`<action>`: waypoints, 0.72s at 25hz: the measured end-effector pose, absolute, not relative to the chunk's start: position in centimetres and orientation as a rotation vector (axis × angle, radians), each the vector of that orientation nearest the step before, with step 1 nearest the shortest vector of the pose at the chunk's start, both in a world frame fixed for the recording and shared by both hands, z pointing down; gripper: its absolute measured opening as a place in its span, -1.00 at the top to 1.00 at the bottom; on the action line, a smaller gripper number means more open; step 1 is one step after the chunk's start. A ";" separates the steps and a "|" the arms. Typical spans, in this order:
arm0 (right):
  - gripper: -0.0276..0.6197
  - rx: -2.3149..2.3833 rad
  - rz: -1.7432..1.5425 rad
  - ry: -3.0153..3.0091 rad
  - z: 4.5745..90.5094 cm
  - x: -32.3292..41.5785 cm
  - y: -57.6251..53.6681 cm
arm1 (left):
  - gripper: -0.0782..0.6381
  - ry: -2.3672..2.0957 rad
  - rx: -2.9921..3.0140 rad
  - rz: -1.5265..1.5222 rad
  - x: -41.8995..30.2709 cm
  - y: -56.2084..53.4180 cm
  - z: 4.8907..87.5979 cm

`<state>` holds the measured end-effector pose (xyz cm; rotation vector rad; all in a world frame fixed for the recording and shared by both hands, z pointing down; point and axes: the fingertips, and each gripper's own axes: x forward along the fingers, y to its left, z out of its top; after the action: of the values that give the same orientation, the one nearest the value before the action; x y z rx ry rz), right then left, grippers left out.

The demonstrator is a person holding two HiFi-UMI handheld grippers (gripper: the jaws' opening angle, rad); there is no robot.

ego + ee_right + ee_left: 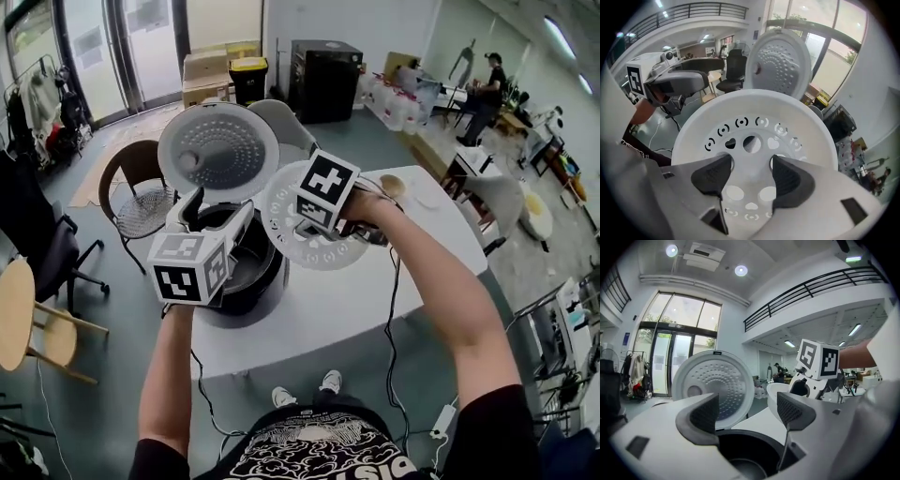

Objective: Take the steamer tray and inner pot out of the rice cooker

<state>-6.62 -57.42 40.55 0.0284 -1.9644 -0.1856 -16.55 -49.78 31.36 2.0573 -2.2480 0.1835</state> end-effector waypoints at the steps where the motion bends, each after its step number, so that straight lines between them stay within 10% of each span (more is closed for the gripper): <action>1: 0.01 0.052 -0.168 -1.962 40.5 -5.5 -58.3 | -0.28 -2.228 2.088 0.187 -15.5 -50.7 31.0; 18: 0.01 0.289 0.034 -1.909 45.7 19.1 -74.7 | -0.28 -1.937 2.322 0.295 7.4 -70.1 35.6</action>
<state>19.08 -74.74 45.70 0.2892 -1.9093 0.0338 7.40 -70.05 35.56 2.3223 -1.9370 0.2949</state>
